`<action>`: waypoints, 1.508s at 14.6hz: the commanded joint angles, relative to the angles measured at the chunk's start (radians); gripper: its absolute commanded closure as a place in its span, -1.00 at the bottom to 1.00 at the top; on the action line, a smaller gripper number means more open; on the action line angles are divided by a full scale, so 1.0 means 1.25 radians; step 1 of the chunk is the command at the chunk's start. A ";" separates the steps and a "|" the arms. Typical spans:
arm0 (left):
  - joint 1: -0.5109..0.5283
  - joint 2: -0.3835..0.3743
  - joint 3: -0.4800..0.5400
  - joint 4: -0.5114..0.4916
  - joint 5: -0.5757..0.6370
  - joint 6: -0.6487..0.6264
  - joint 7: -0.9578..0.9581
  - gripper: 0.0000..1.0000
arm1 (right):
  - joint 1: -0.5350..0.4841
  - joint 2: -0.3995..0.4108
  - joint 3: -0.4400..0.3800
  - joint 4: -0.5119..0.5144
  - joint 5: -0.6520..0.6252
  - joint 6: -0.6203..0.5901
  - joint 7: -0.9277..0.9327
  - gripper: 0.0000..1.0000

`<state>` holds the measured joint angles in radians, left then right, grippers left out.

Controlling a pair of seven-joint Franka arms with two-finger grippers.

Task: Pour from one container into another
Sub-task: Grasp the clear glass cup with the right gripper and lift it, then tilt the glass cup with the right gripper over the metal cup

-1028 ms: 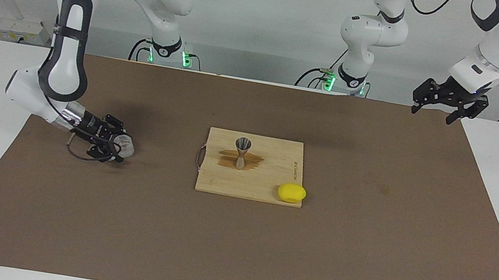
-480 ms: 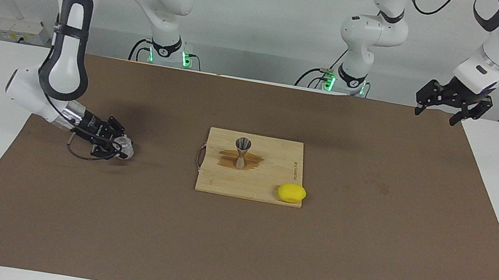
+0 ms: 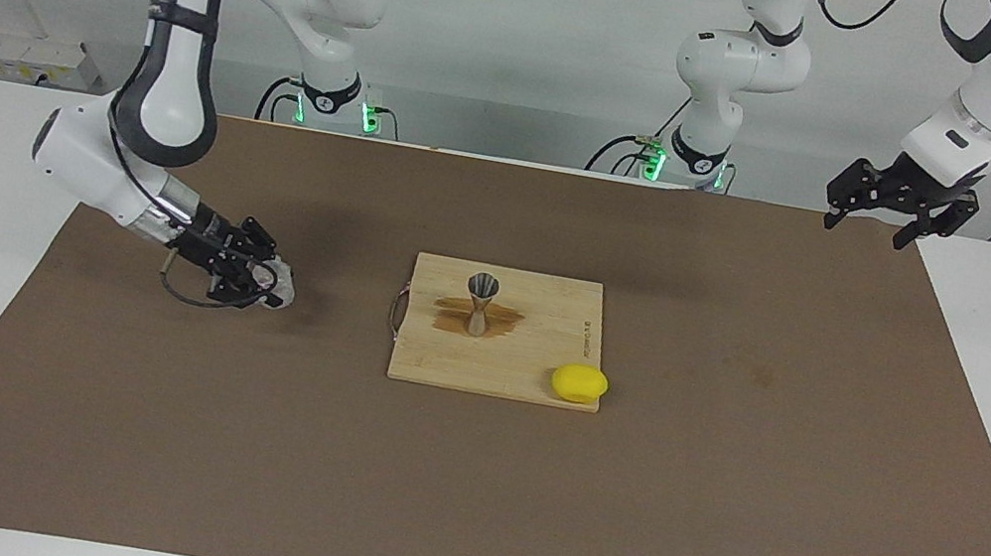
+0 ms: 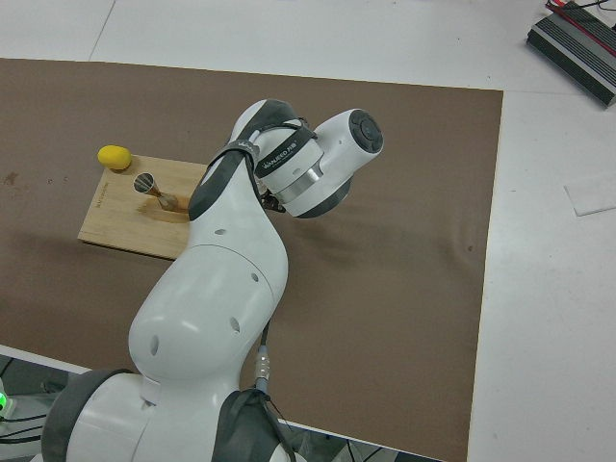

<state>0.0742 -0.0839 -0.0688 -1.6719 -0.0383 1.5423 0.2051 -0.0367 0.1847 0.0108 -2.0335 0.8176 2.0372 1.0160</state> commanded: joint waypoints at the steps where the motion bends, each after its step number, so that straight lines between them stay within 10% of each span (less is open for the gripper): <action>1: -0.004 -0.003 -0.003 0.004 0.011 0.013 -0.037 -1.00 | 0.078 -0.003 -0.003 0.044 -0.066 0.040 0.140 1.00; 14: -0.053 0.009 0.002 0.027 0.010 0.023 -0.101 -1.00 | 0.351 0.080 -0.001 0.239 -0.412 0.110 0.598 1.00; 22: -0.110 0.065 0.057 0.099 0.007 -0.004 -0.101 -1.00 | 0.427 0.077 -0.001 0.244 -0.623 0.059 0.623 1.00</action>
<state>-0.0168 -0.0520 -0.0400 -1.6233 -0.0383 1.5692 0.0946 0.4789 0.2731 0.0122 -1.7541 0.0965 2.1426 1.7646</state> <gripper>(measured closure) 0.000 0.493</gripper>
